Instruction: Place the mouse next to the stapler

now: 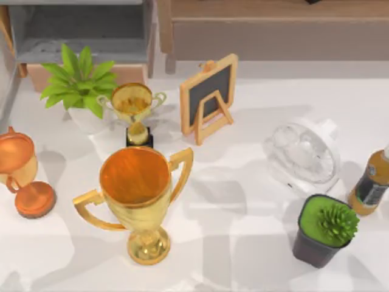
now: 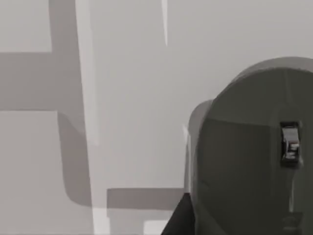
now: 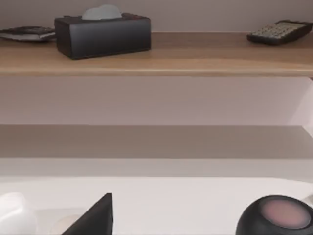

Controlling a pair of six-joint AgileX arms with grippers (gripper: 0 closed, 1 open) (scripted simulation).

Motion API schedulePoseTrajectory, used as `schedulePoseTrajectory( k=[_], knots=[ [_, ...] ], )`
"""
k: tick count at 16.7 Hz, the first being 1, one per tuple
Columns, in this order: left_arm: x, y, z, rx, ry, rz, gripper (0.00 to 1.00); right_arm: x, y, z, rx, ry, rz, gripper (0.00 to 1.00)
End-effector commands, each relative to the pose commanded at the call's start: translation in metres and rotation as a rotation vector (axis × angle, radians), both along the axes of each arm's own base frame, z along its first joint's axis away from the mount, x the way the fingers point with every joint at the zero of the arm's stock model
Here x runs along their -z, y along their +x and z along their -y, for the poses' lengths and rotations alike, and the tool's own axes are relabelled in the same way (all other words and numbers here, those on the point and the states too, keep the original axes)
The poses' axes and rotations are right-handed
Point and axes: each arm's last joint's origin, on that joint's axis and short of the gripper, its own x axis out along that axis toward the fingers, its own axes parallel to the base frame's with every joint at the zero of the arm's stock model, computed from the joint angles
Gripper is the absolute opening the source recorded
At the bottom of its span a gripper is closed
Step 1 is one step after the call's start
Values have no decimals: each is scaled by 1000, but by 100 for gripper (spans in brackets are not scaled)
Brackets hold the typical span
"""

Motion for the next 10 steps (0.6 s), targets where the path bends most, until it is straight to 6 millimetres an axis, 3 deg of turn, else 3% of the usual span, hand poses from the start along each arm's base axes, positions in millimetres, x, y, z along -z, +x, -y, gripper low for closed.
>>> schedulePoseTrajectory(
  k=[4, 10],
  knots=[
    [-5, -1, -2, -4, 3, 8, 0, 0, 0, 0, 0, 0, 0, 100],
    [-57, -19, -2, -14, 14, 80, 0, 0, 0, 0, 0, 0, 0, 100]
  ],
)
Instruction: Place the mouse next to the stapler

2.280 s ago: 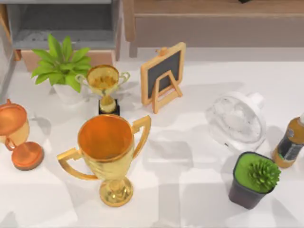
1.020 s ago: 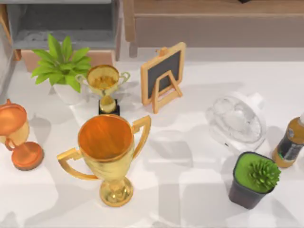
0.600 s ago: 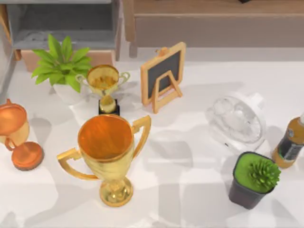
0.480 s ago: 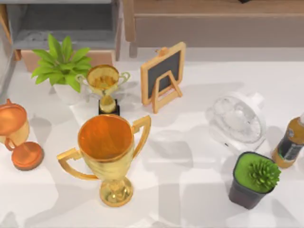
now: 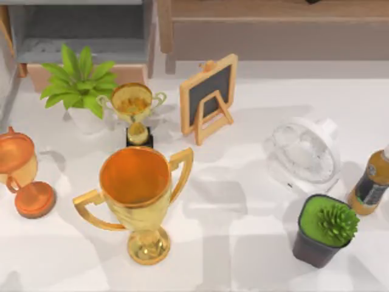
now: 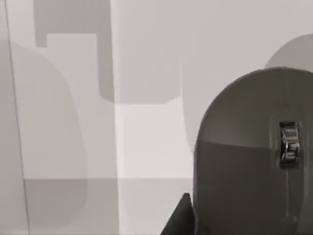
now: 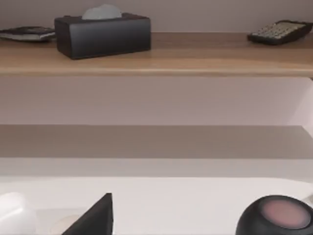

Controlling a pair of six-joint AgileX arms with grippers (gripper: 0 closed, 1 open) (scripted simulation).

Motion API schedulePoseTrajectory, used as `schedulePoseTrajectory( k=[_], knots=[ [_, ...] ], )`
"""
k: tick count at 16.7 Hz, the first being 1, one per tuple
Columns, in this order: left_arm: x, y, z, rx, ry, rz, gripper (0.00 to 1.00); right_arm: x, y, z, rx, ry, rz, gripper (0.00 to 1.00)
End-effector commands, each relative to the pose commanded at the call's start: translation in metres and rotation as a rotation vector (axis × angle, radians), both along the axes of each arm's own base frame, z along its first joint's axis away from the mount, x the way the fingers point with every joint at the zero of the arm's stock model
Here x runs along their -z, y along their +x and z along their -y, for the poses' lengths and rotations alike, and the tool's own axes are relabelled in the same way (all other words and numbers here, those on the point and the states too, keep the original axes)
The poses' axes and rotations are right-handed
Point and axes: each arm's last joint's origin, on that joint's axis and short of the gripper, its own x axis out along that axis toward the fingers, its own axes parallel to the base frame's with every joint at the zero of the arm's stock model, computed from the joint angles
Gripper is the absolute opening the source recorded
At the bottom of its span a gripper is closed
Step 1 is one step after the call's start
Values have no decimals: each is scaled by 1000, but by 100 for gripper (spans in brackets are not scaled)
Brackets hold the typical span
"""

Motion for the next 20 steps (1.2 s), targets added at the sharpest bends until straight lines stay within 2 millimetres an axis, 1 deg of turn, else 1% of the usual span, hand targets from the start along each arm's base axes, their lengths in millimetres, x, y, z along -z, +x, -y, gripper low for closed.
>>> schedulePoseTrajectory(
  k=[3, 6, 8, 10, 12, 15, 18, 20],
  knots=[
    [-41, -16, 3, 5, 28, 93, 0, 0, 0, 0, 0, 0, 0, 100],
    [-78, -38, 6, 9, 62, 186, 0, 0, 0, 0, 0, 0, 0, 100],
    [-95, -56, 7, 6, 83, 227, 0, 0, 0, 0, 0, 0, 0, 100],
    [-105, -76, 6, -3, 101, 248, 0, 0, 0, 0, 0, 0, 0, 100],
    [-109, -96, 5, -13, 116, 254, 0, 0, 0, 0, 0, 0, 0, 100],
    [-102, -126, 4, -28, 130, 235, 0, 0, 0, 0, 0, 0, 0, 100],
    [-81, -153, 5, -37, 132, 189, 0, 0, 0, 0, 0, 0, 0, 100],
    [-61, -168, 7, -36, 121, 144, 0, 0, 0, 0, 0, 0, 0, 100]
  ],
)
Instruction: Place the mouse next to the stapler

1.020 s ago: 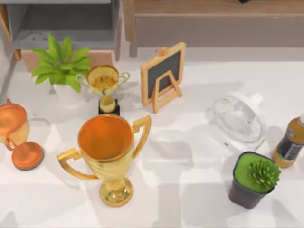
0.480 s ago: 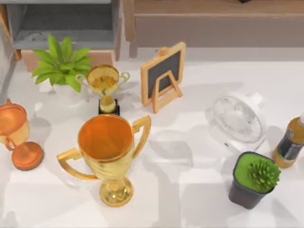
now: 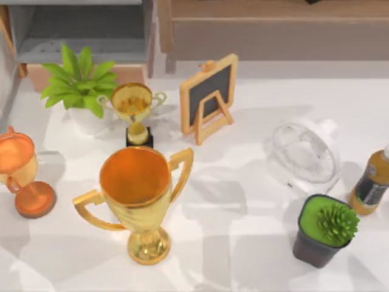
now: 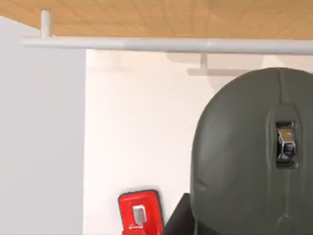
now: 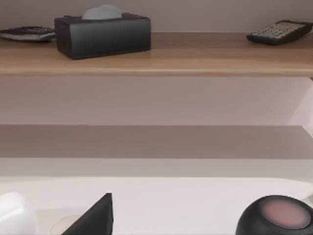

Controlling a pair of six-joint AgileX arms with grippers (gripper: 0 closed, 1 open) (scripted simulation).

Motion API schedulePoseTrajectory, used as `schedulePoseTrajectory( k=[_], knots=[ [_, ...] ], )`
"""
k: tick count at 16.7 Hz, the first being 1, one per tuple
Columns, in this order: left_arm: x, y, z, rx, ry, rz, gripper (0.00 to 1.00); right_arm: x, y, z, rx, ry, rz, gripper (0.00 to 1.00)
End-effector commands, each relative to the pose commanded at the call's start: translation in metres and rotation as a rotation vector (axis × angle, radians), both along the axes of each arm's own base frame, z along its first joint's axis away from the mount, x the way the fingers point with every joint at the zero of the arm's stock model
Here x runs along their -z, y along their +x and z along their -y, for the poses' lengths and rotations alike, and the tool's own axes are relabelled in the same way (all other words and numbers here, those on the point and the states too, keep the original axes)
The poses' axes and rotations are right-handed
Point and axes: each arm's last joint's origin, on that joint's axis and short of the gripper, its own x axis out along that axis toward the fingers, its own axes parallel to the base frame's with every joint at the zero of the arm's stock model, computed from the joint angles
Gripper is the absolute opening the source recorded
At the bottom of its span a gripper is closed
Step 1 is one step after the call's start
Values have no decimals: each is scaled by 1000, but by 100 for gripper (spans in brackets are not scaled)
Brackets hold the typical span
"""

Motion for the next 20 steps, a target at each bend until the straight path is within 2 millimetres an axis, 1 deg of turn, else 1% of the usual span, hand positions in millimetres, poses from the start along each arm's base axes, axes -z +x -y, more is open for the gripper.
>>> schedulePoseTrajectory(
  k=[6, 9, 11, 20],
  knots=[
    [69, -39, 14, 23, -80, -154, 0, 0, 0, 0, 0, 0, 0, 100],
    [92, -52, 21, 36, -119, -205, 0, 0, 0, 0, 0, 0, 0, 100],
    [99, -56, 24, 41, -133, -221, 0, 0, 0, 0, 0, 0, 0, 100],
    [98, -55, 25, 46, -129, -218, 0, 0, 0, 0, 0, 0, 0, 100]
  ],
)
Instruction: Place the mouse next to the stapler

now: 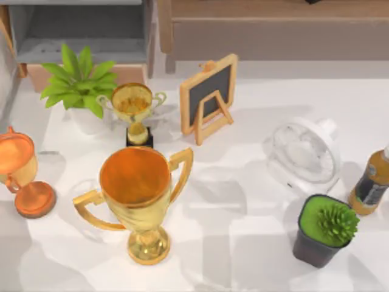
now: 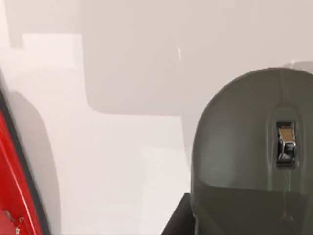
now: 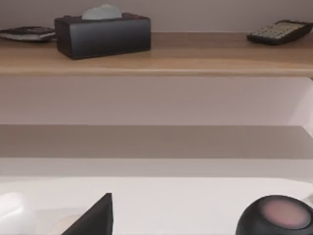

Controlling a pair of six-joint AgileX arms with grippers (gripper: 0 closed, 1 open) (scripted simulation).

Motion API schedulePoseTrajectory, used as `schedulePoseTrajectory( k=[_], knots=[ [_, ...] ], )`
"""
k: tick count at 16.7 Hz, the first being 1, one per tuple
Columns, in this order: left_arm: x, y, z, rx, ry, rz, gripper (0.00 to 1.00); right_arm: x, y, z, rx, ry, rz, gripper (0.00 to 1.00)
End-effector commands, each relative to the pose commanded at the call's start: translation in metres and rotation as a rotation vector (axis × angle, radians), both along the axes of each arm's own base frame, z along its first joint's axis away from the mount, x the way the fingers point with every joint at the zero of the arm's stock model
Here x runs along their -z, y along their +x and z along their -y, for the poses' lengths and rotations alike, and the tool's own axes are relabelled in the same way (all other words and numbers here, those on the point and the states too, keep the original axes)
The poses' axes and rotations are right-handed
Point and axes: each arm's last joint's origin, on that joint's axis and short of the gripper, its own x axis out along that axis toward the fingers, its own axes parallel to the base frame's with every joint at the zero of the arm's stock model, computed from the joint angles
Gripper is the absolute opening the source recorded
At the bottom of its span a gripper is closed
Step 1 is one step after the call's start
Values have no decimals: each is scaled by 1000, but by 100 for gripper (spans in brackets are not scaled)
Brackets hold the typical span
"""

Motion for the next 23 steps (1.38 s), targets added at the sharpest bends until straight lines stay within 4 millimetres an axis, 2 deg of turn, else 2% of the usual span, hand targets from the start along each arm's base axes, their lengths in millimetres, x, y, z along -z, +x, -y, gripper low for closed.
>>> schedulePoseTrajectory(
  k=[14, 18, 23],
  knots=[
    [-9, 5, -3, -2, 37, 70, 0, 0, 0, 0, 0, 0, 0, 100],
    [-3, 5, -4, -4, 32, 60, 0, 0, 0, 0, 0, 0, 0, 100],
    [16, 0, -1, -5, -3, -5, 0, 0, 0, 0, 0, 0, 0, 100]
  ],
)
